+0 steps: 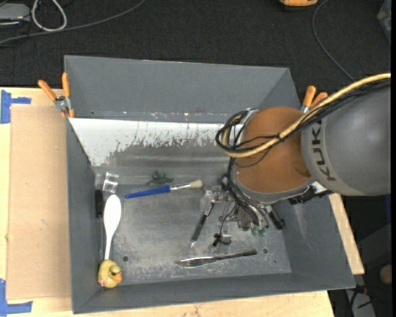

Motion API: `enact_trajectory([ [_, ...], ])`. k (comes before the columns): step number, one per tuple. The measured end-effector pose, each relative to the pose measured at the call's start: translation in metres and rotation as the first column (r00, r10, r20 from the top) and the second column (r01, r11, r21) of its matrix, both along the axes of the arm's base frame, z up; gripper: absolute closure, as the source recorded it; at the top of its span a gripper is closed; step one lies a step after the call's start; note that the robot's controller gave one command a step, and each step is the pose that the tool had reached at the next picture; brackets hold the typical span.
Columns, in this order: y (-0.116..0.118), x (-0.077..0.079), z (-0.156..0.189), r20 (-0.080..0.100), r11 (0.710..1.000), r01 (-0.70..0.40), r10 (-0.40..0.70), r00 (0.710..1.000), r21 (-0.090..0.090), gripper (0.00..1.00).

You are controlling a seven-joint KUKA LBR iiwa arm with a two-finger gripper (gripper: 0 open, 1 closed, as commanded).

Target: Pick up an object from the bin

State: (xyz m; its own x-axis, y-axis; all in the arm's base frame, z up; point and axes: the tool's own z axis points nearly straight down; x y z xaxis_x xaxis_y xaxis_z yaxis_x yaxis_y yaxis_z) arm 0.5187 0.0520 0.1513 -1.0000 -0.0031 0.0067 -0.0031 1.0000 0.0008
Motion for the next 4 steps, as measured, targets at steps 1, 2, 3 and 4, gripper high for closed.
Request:
enact_trajectory([
  [1, 0.000, 0.001, 0.002, 0.005, 1.000, 0.002, -0.002, 1.000, 0.000, 0.00],
  [2, -0.053, -0.021, -0.066, 0.005, 0.991, -0.131, 0.131, 0.991, 0.001, 0.00],
  [3, -0.066, -0.030, -0.061, 0.006, 0.972, -0.237, 0.237, 0.972, 0.002, 0.00],
  [4, -0.068, -0.028, -0.072, 0.002, 0.980, -0.197, 0.197, 0.980, 0.002, 0.00],
])
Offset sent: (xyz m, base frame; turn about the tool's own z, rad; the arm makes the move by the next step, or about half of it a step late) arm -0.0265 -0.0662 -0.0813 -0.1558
